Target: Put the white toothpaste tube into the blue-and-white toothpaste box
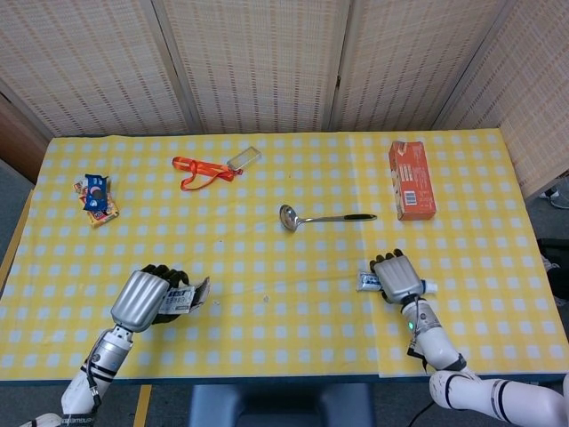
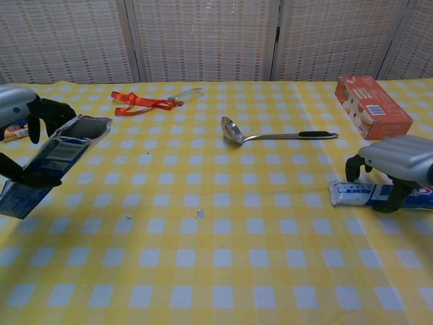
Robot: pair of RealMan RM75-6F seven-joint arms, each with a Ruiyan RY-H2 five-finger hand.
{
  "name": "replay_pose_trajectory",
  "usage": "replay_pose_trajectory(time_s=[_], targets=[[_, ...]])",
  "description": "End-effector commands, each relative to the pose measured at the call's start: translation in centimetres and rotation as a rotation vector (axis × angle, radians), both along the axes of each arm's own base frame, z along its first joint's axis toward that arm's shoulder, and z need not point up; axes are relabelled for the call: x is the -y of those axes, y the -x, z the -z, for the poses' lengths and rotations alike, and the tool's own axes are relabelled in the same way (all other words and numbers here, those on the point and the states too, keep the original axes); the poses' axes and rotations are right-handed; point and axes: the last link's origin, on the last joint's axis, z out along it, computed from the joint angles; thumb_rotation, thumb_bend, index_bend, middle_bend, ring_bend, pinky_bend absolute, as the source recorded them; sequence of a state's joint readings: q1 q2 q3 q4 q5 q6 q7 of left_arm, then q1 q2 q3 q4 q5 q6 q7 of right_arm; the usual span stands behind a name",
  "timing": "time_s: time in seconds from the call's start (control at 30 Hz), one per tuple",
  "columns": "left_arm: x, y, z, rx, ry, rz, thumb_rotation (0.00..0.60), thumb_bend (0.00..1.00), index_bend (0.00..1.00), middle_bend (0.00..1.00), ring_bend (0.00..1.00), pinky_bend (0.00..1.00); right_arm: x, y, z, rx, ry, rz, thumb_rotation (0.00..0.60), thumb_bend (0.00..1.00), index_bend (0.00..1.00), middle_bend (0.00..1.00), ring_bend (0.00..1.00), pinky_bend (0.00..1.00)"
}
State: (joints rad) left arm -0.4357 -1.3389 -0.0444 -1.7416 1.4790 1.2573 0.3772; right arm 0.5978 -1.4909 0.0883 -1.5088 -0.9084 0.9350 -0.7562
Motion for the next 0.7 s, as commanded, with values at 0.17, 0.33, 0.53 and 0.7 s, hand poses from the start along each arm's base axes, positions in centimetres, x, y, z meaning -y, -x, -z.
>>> replay_pose_trajectory(time_s=[0.17, 0.33, 0.53, 0.7], targets=[[-0.3, 0.2, 0.0, 0.000, 0.001, -0.007, 0.600, 0.20, 0.46, 0.57, 0.46, 0.51, 0.2, -0.6, 0.5, 0.000, 0.000, -0.036, 0.600, 0.31, 0.57, 0.49, 0.45, 0.30], [-0.4, 0.3, 0.0, -0.002, 0.000, -0.013, 0.600, 0.20, 0.46, 0.57, 0.46, 0.51, 0.6, -0.9, 0.6, 0.012, 0.009, -0.074, 0.600, 0.31, 0.67, 0.59, 0.58, 0.41], [-0.1, 0.1, 0.3, -0.012, 0.018, -0.008, 0.600, 0.20, 0.46, 0.57, 0.46, 0.51, 0.3, -1.6, -0.7, 0.103, 0.082, -0.150, 0.600, 0.31, 0.77, 0.68, 0.66, 0.54], [0.1, -0.3, 0.7, -0.025, 0.033, 0.002, 0.600, 0.21, 0.46, 0.57, 0.46, 0.50, -0.2, -1.4, -2.5, 0.227, 0.157, -0.194, 0.600, 0.33, 0.81, 0.73, 0.70, 0.61]])
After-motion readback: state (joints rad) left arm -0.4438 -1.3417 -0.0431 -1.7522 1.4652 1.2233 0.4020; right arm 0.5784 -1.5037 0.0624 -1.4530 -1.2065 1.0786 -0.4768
